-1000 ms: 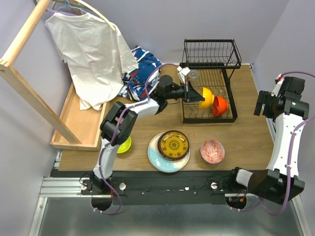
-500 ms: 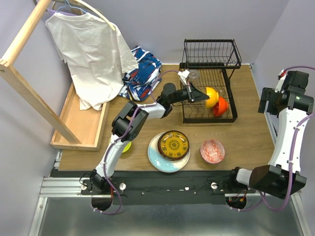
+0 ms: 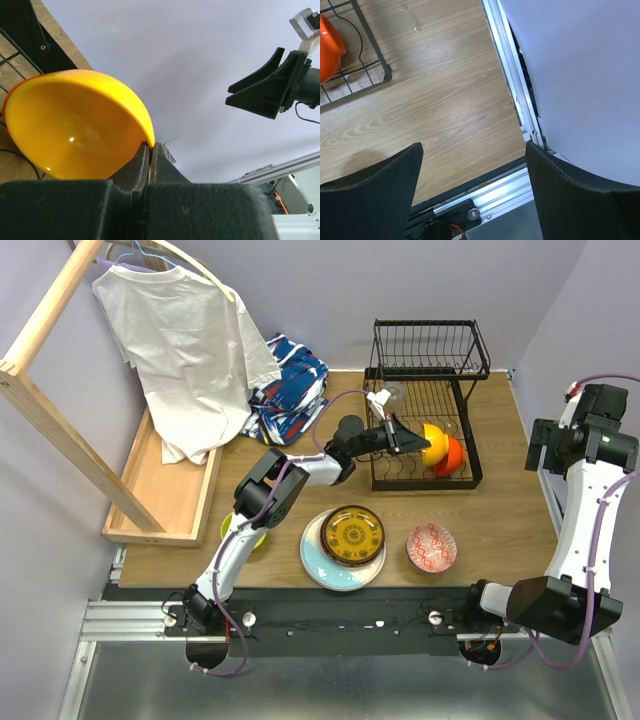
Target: Load the mixed dishes into the dish rack
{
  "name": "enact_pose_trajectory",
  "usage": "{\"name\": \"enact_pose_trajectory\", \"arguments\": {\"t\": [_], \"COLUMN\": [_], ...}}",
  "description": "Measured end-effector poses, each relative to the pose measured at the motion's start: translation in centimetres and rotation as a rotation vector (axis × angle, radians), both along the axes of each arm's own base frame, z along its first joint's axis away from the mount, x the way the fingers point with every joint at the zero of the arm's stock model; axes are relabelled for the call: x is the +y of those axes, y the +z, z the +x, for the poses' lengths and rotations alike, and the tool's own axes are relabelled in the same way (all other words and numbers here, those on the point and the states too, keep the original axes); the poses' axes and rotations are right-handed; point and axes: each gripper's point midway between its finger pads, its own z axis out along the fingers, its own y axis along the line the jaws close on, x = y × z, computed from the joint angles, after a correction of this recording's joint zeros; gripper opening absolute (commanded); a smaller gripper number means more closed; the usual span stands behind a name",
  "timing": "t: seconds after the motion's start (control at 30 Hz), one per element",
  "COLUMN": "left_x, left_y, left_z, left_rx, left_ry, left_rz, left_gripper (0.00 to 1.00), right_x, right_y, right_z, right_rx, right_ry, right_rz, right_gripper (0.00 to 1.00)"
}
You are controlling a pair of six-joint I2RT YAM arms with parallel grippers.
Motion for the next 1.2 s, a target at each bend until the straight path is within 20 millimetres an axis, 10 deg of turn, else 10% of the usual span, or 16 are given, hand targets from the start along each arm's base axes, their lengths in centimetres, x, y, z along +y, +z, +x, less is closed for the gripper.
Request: {"name": "enact_pose_trajectory", "arguments": {"t": [0.43,1.2], "left_x": [-0.4,-2.3], "left_y": [-3.7,-3.1], "left_z": [0.4,0.3], "left_rx": [0.042,0.003], "left_ry": [-0.003,-0.035], "left_rz": [0.034,-0.04], "left_gripper": [0.0,0.0], "right_x": [0.1,0.3], "right_y": [-0.8,-2.6], "right_z": [-0.3,-0.6], "right_rx": [0.021,0.073], "right_ry": [0.0,0.0], "right_rz": [0.009,0.031], "right_gripper": [0.9,0.9]}}
